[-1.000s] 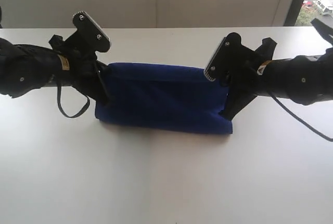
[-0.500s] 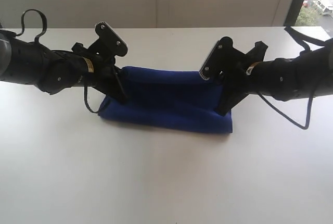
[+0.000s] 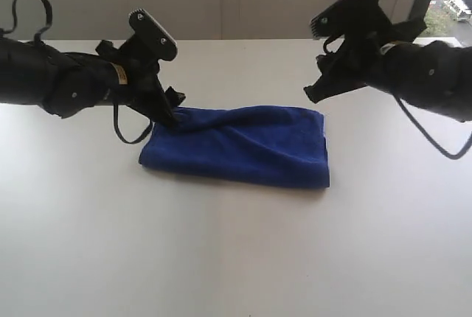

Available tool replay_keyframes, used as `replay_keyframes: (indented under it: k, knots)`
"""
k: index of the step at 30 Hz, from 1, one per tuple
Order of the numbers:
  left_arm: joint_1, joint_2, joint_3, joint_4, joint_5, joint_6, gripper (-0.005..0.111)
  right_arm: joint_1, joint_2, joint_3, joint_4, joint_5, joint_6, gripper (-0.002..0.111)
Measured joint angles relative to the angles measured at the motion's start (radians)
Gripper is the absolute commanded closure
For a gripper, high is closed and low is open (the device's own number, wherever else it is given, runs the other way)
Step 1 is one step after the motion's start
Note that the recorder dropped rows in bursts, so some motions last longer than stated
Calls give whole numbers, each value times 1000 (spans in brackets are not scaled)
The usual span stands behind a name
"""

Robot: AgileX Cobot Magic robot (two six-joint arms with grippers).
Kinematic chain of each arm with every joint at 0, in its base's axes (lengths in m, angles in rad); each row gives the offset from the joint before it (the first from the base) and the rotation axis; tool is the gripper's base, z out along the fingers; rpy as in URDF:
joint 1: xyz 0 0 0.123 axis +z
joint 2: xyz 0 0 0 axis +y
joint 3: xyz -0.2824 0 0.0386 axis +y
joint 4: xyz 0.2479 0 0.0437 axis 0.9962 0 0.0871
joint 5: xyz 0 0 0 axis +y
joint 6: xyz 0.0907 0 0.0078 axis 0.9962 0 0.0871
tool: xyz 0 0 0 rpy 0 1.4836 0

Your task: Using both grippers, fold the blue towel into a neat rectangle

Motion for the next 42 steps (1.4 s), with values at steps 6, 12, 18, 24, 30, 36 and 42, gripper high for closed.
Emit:
replay_keyframes:
  k: [6, 12, 18, 24, 30, 36, 42]
  knots:
    - [28, -43, -4, -107, 238, -120, 107, 0, -32, 0, 15, 375, 229, 108]
    - [-23, -7, -4, -125, 300, -258, 107, 0, 63, -21, 34, 556, 352, 108]
    - [-50, 45, -4, -128, 278, -305, 107, 0, 141, -37, 38, 542, 357, 108]
    - [-50, 82, -4, -128, 279, -325, 107, 0, 220, -113, 38, 490, 357, 108]
    - [-52, 90, -4, -128, 313, -331, 107, 0, 322, -168, 30, 483, 357, 108]
    - [-54, 90, -4, -128, 371, -295, 107, -9, 342, -177, -33, 450, 359, 108]
    - [-58, 90, -4, -128, 391, -269, 107, -42, 348, -179, -136, 427, 359, 108]
